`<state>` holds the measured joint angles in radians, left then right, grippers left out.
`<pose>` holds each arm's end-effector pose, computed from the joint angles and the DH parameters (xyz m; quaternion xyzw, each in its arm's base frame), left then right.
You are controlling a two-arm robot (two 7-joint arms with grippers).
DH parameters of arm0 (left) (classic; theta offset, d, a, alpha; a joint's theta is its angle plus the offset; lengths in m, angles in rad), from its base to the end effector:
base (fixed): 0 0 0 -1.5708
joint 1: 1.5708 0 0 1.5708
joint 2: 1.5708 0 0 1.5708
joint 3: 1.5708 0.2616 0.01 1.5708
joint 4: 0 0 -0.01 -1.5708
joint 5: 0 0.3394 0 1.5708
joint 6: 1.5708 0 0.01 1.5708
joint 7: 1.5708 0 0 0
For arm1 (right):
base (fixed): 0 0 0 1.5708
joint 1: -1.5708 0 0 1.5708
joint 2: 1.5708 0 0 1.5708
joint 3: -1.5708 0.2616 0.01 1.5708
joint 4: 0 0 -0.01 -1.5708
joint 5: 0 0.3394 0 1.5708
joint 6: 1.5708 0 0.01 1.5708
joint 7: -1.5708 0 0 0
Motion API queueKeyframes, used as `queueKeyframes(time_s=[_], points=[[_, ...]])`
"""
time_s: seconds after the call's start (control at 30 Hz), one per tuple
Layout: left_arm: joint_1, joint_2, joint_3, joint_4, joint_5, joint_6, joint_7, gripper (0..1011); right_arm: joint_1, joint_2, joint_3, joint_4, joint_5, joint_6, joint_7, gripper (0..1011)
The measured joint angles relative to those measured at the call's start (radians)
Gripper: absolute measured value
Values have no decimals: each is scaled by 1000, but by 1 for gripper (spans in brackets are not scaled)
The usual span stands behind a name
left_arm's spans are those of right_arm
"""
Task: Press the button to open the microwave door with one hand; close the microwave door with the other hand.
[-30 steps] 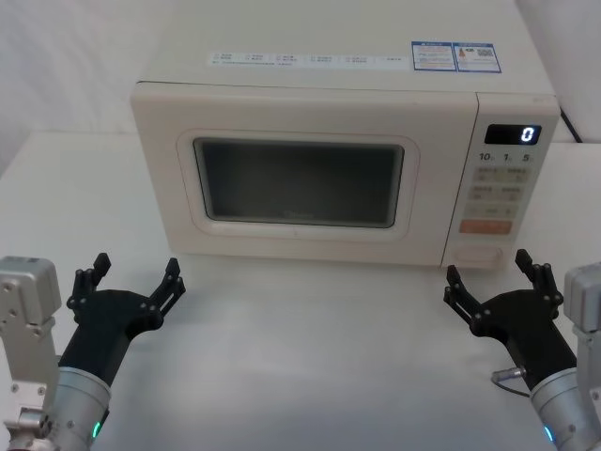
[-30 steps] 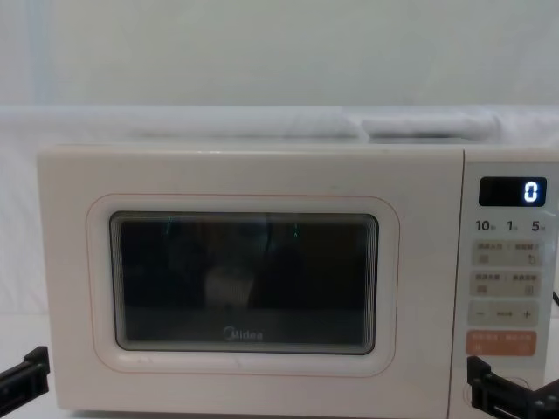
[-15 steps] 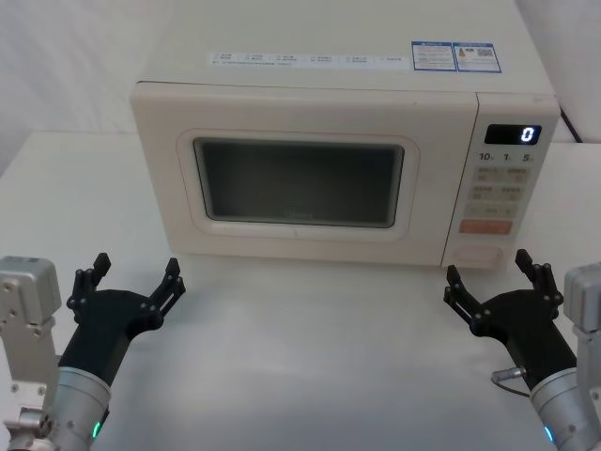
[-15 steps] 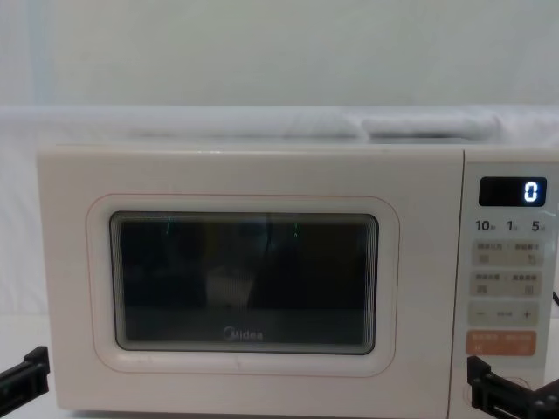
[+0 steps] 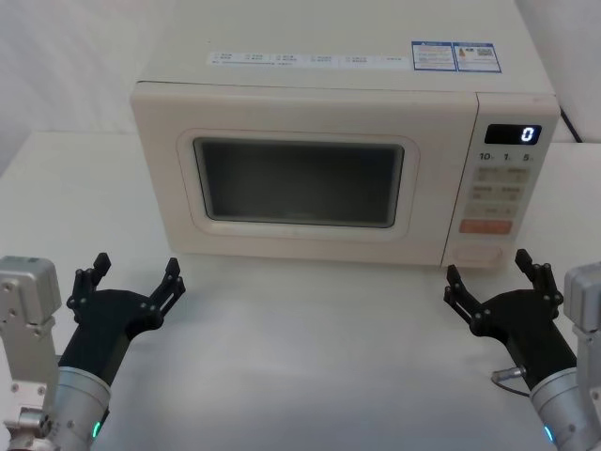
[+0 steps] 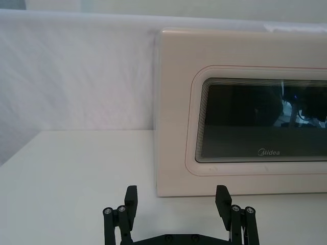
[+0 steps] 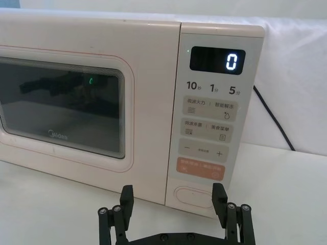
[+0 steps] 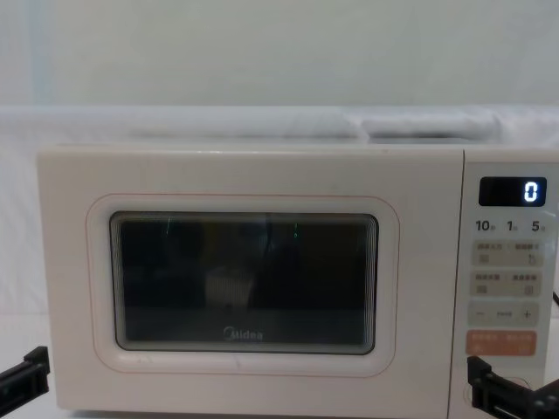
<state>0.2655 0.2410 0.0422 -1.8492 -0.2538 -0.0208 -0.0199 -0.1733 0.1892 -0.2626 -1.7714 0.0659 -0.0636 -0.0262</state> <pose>0.2906 0.0275 -0.2588 -0.0174 0.0064 0.6616 0.7497 0.2999 0.0524 -0.2706 -0.0015 -0.0413 -0.6058 0.7946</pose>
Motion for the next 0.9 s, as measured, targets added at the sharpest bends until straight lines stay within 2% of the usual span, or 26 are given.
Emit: queueKeyframes(time_s=[0.23,0.53,0.57,0.6,0.67,0.77,0.8,0.87,0.9], points=[[0,0,0,0,0,0,0,1001,0,0,0,0,0,0,0,869],[0,0,0,0,0,0,0,1001,0,0,0,0,0,0,0,594],[0,0,0,0,0,0,0,1001,0,0,0,0,0,0,0,594],[0,0,0,0,0,0,0,1001,0,0,0,0,0,0,0,524],[0,0,0,0,0,0,0,1001,0,0,0,0,0,0,0,447],[0,0,0,0,0,0,0,1001,0,0,0,0,0,0,0,388],[0,0,0,0,0,0,0,1001,0,0,0,0,0,0,0,318],[0,0,0,0,0,0,0,1001,0,0,0,0,0,0,0,282],[0,0,0,0,0,0,0,1001,0,0,0,0,0,0,0,221]])
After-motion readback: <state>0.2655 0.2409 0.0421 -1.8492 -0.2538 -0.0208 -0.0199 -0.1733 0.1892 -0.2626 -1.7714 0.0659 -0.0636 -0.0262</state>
